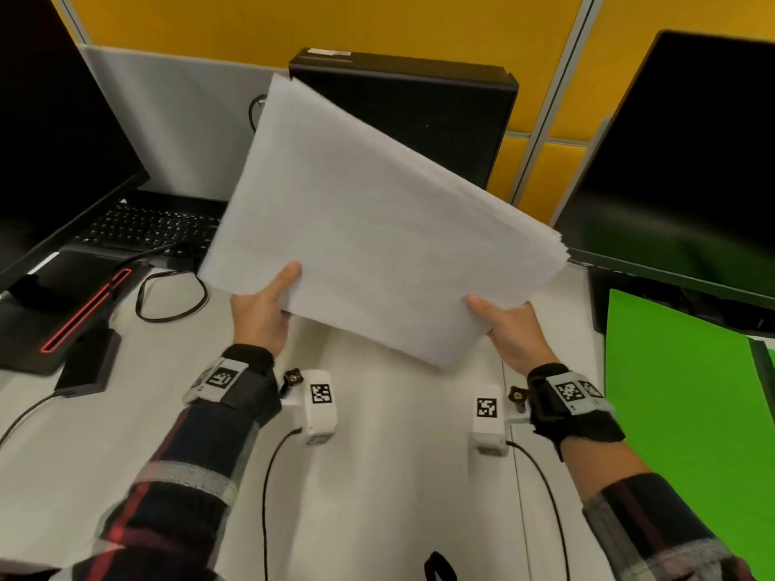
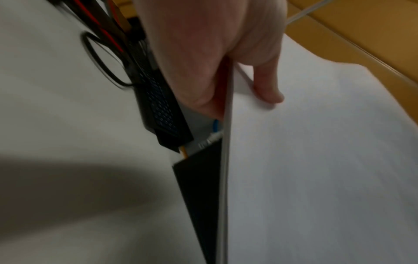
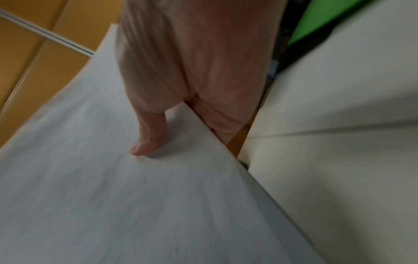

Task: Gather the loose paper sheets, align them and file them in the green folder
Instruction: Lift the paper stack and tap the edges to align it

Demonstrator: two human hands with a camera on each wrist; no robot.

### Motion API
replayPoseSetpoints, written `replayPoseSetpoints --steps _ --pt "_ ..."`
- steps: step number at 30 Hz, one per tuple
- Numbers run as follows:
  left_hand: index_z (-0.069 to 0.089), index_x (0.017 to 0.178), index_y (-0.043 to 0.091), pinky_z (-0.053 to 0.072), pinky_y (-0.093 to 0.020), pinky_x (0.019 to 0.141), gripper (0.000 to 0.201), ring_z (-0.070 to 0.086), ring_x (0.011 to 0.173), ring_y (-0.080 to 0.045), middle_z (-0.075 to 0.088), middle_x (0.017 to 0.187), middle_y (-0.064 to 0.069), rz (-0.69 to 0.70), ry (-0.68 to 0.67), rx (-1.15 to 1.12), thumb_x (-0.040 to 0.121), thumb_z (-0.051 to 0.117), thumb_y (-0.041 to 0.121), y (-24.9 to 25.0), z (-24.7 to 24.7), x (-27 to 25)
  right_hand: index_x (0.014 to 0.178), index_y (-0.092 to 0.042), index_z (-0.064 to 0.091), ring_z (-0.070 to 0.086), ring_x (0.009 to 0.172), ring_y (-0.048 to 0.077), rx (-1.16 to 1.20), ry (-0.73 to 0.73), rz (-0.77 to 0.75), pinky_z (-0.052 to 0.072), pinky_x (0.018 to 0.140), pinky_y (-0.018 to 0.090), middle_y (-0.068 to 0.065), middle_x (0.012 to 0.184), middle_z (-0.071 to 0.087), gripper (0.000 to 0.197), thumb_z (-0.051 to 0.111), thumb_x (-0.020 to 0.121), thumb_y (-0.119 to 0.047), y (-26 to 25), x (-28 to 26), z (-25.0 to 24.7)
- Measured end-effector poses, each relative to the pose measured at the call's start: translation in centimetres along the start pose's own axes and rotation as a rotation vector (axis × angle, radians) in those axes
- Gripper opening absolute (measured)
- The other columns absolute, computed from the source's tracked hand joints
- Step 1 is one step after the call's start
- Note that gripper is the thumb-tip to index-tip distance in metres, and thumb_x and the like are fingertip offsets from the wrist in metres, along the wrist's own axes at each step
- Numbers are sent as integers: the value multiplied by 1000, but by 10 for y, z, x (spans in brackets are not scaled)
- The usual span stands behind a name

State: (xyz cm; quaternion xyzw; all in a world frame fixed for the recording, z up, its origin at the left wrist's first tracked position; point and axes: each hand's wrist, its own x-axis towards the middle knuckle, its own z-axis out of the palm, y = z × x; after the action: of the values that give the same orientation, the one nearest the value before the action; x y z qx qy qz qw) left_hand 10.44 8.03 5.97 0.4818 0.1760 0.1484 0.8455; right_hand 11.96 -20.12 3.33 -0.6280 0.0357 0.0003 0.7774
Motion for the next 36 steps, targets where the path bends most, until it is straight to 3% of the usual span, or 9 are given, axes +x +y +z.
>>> replayPoseSetpoints --steps 5,8,12,15,18,22,26,32,36 --pt "59 114 15 56 -26 82 35 65 93 -12 67 103 2 8 -120 320 82 64 2 7 -28 7 121 -2 55 62 92 9 -116 87 -51 52 74 17 8 112 63 39 64 83 -7 -13 -3 -21" --pt "59 116 11 50 -32 88 42 64 92 -16 66 100 1 25 -185 587 76 69 0 4 -21 3 101 -13 59 57 82 1 -140 102 -70 48 57 2 -5 95 61 17 60 86 -5 -24 -5 -18" --pt "58 118 4 46 -28 86 41 61 91 -17 64 102 -2 129 -157 577 78 68 0 0 -7 -3 89 -28 53 59 78 -3 -159 92 -171 48 59 3 -13 91 58 25 59 86 -4 -37 -5 -16" --pt "61 105 17 52 -16 74 33 64 80 -1 65 92 9 159 -119 477 76 71 3 -3 -10 -5 99 -24 57 64 78 -10 -188 65 -217 51 66 6 -11 97 62 28 63 83 -2 -37 -4 -24" --pt "58 111 15 52 -13 68 43 63 86 -2 64 97 7 127 -104 456 73 75 7 -8 -16 -6 114 -15 57 63 93 3 -251 48 -174 56 79 19 -2 105 64 37 68 79 -9 -27 -3 -33" --pt "54 120 7 54 -11 66 54 61 93 -9 62 110 -5 169 -112 475 71 76 6 -12 -20 -3 123 -8 53 61 99 15 -260 61 -150 54 61 11 4 109 63 95 80 46 -56 -18 0 -40" --pt "52 120 12 53 -8 65 56 59 93 -7 59 108 -3 167 -131 472 71 76 4 -15 -18 -2 123 -9 53 61 97 13 -254 72 -145 52 60 10 2 107 63 113 79 30 -68 -18 2 -41" --pt "59 110 13 52 -22 78 40 62 94 -14 65 98 2 116 -155 491 73 74 8 -21 -2 -5 124 -10 52 61 98 13 -220 38 -112 57 72 19 3 110 62 54 72 74 -10 -14 3 -32" --pt "58 111 9 50 -24 75 30 61 90 -18 63 98 -3 169 -40 437 82 67 12 -16 9 -7 100 -25 59 67 82 2 -174 72 -149 57 67 18 -6 98 64 43 76 61 -32 -25 3 -26"
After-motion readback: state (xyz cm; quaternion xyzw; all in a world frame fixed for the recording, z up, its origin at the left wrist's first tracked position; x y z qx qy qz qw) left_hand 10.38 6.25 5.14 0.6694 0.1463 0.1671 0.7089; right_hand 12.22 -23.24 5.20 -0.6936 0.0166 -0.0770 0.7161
